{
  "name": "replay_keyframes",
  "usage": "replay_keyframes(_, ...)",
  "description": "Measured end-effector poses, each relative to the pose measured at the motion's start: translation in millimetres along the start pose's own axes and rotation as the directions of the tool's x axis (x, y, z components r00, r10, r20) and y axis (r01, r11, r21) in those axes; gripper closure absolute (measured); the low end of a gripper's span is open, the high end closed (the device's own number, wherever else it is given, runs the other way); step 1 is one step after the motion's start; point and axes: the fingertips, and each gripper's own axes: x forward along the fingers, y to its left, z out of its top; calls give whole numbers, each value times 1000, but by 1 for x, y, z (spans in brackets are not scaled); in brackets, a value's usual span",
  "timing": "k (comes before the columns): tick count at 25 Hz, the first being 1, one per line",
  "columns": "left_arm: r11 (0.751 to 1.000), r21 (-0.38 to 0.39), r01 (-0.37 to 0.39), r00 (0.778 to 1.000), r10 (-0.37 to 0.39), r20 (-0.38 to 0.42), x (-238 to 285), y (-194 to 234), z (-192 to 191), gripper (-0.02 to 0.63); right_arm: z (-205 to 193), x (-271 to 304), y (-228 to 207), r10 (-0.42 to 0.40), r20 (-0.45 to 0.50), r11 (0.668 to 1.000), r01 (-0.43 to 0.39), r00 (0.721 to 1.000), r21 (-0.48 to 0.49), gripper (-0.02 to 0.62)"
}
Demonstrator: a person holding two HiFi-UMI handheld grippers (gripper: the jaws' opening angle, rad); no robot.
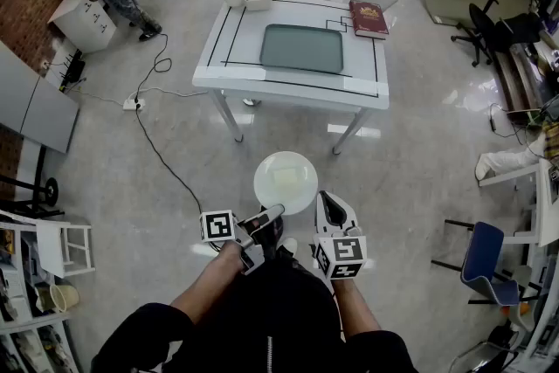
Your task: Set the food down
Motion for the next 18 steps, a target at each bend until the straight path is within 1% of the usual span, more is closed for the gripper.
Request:
replay_keyframes(7,1000,5,-1,1000,1,3,-3,1,-1,592,4,-2,4,16,39,1000,-16,999,15,586)
replay_keyframes(13,1000,-9,-3,1000,3,5,-1,2,1,592,0,0,-1,2,33,1000,-3,999,27,584)
replay_keyframes(18,1000,-10,-8,1000,8,2,2,5,8,592,0,8,-2,6,23,1000,-6,1000,30,584)
